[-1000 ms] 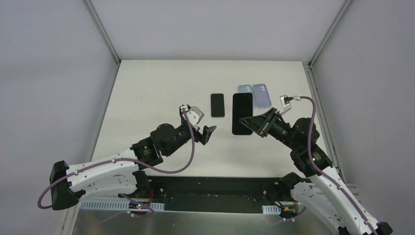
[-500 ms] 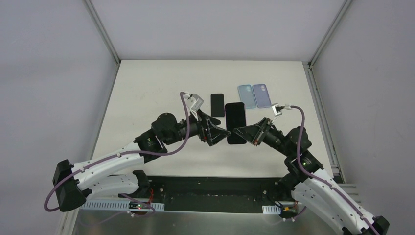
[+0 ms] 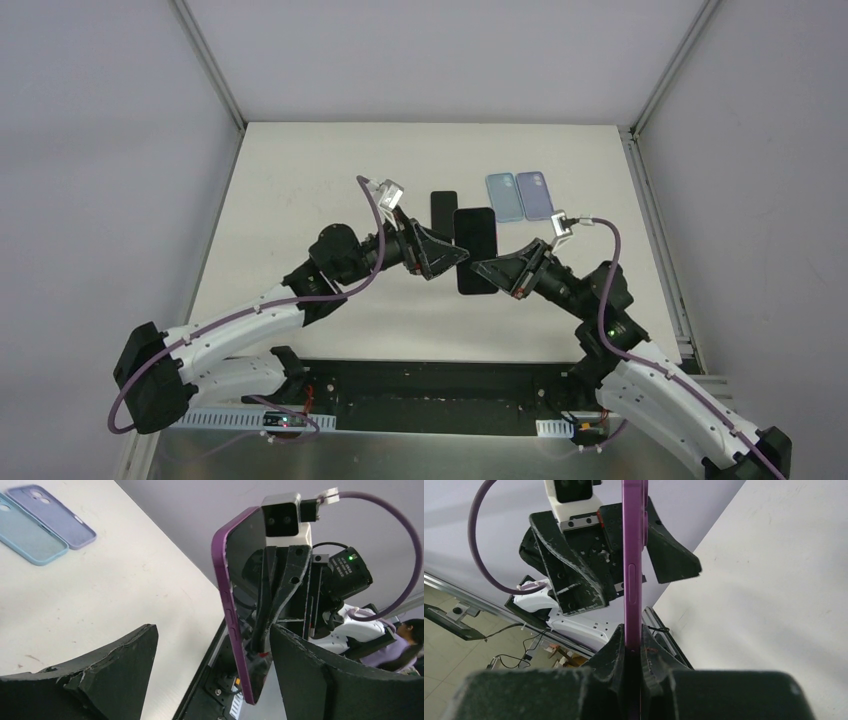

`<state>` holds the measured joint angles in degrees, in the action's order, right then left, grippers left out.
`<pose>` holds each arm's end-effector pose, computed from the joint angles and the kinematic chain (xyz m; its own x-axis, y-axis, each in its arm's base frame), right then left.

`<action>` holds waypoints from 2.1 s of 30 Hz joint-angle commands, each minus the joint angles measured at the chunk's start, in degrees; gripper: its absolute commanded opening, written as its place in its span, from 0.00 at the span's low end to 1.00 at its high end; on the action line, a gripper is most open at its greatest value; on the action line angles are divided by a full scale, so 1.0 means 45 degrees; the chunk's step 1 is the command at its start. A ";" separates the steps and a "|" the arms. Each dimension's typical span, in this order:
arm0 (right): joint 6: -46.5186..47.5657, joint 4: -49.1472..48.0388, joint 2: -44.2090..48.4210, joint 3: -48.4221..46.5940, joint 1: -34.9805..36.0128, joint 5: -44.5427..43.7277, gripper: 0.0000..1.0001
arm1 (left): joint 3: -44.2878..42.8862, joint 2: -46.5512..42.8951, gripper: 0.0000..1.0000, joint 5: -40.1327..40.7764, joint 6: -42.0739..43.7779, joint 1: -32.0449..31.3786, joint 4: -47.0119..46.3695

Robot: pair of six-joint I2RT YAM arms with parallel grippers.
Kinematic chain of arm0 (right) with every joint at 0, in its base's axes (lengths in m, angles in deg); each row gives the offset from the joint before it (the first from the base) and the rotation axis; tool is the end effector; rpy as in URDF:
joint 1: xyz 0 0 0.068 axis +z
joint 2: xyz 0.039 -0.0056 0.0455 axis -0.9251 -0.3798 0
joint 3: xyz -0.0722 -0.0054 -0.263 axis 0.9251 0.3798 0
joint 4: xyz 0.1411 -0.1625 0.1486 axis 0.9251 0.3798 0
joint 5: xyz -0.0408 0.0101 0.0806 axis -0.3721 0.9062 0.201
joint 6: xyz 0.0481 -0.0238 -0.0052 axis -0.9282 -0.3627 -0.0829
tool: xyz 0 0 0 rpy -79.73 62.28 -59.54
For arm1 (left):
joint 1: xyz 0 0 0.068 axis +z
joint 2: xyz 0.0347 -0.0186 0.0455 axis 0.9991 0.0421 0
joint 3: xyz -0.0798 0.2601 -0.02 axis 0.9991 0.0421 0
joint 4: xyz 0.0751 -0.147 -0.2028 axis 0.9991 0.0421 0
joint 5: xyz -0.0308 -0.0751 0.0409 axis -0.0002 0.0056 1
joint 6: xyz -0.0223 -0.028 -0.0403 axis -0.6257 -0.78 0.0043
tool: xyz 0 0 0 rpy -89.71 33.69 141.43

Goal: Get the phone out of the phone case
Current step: Place the phone case at the center of the board.

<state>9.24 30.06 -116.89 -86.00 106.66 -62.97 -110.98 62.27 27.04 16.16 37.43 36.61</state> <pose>0.1072 0.1041 0.3074 -0.4008 0.4695 -0.7867 -0.7984 0.2421 0.5512 0.1453 -0.1877 0.3395 -0.4760 -0.4099 -0.7781 0.7728 0.2273 -0.5925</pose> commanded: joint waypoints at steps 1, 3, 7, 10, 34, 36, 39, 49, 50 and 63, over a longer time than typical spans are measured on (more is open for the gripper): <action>-0.0168 -0.2505 -0.0069 -0.0038 0.0182 0.0212 0.00 | -0.0429 0.0684 0.83 -0.1097 -0.1001 0.0124 -0.1821; -0.0198 -0.2634 -0.0132 0.0023 0.0240 0.0195 0.00 | -0.0430 0.0867 0.80 -0.1249 -0.1218 0.0157 -0.2211; -0.0299 -0.2941 -0.0221 0.0235 0.0282 0.0103 0.00 | -0.0310 0.1083 0.71 -0.1420 -0.1609 0.0227 -0.2943; -0.0378 -0.3128 -0.0321 0.0410 0.0282 0.0064 0.00 | -0.0291 0.1196 0.65 -0.1469 -0.1835 0.0269 -0.3401; 0.0974 0.5324 0.1549 -0.0333 0.0140 -0.3502 1.00 | 0.0475 0.1623 0.00 -0.2669 -0.3638 0.4100 -0.2205; 0.1148 0.6577 0.1856 -0.0351 0.0110 -0.4406 1.00 | 0.0298 0.1906 0.00 -0.3063 -0.3219 0.4987 -0.0556; 0.1236 0.7727 0.1971 -0.0370 0.0068 -0.5521 1.00 | -0.0706 0.2878 0.00 -0.3364 -0.1673 0.5781 0.2722; 0.1067 0.8356 0.1171 -0.0690 -0.0037 -0.5714 1.00 | -0.4420 0.6842 0.00 -0.2280 0.0848 0.6628 0.7693; 0.1077 0.8372 0.1114 -0.0734 -0.0043 -0.5668 1.00 | -0.4698 0.7205 0.00 -0.2285 0.0876 0.6708 0.7840; 0.0947 0.8378 0.0403 -0.0984 -0.0338 -0.5343 1.00 | -0.8507 1.1376 0.00 -0.3364 0.0911 0.6998 0.8343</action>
<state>13.17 68.07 -114.14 -87.40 105.65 -87.43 -143.92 111.03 15.39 19.92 68.21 74.14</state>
